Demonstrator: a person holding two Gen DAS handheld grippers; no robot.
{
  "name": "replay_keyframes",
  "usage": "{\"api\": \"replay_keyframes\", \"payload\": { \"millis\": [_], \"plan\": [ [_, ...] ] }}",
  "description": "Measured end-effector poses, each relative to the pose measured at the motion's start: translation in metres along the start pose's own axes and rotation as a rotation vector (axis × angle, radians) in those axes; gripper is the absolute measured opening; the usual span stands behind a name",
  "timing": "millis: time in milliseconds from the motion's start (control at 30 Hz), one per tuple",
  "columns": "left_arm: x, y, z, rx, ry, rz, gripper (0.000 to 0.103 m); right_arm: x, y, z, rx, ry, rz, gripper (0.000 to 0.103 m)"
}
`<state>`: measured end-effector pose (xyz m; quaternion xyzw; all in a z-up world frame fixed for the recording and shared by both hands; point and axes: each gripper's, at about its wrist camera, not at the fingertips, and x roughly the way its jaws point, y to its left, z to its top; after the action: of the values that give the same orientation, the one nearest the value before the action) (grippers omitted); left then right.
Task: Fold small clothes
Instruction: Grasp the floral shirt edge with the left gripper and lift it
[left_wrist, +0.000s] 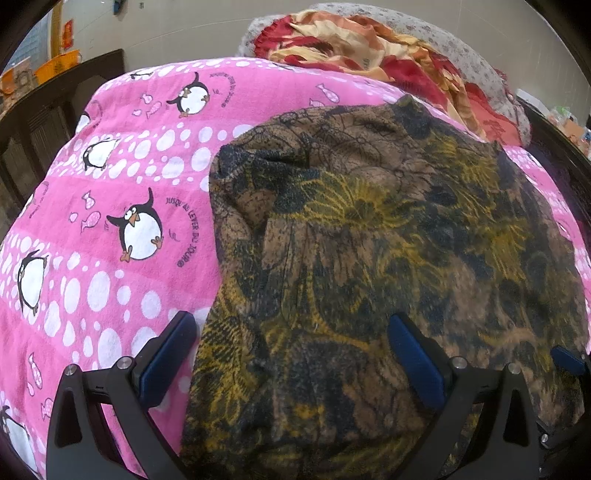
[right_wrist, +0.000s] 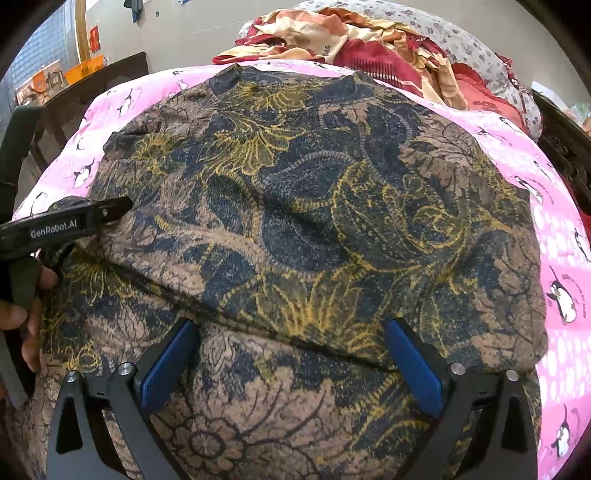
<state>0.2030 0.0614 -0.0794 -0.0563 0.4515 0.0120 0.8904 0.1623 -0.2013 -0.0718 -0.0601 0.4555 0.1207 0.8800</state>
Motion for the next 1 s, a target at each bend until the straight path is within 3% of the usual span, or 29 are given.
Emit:
{"api": "replay_keyframes", "payload": {
  "millis": [167, 233, 333, 433, 567, 667, 800, 867, 1000],
  "plan": [
    [-0.041, 0.021, -0.021, 0.050, 0.042, -0.050, 0.103, -0.031, -0.005, -0.035, -0.031, 0.075, 0.067, 0.103],
    [-0.057, 0.031, -0.043, 0.083, 0.078, -0.052, 0.103, -0.053, -0.002, -0.058, -0.092, 0.095, 0.032, 0.103],
    [-0.074, 0.041, -0.083, 0.132, 0.178, -0.074, 0.103, -0.069, -0.007, -0.090, -0.080, 0.189, 0.039, 0.103],
    [-0.099, 0.047, -0.120, 0.209, 0.209, -0.072, 0.103, -0.090, -0.006, -0.123, -0.105, 0.182, 0.006, 0.103],
    [-0.136, 0.077, -0.152, 0.141, 0.233, -0.139, 0.103, -0.108, -0.022, -0.143, 0.004, 0.143, 0.059, 0.103],
    [-0.167, 0.089, -0.176, 0.116, 0.224, -0.162, 0.103, -0.135, -0.029, -0.152, 0.064, 0.061, -0.003, 0.103],
    [-0.204, 0.091, -0.216, 0.105, 0.205, -0.236, 0.103, -0.170, -0.016, -0.176, -0.018, -0.089, -0.104, 0.103],
    [-0.204, 0.089, -0.231, 0.100, 0.210, -0.261, 0.103, -0.178, -0.013, -0.188, -0.051, -0.129, -0.125, 0.103],
    [-0.179, 0.098, -0.248, 0.013, 0.268, -0.335, 0.099, -0.190, -0.016, -0.195, -0.039, -0.181, -0.075, 0.103]
  ]
}}
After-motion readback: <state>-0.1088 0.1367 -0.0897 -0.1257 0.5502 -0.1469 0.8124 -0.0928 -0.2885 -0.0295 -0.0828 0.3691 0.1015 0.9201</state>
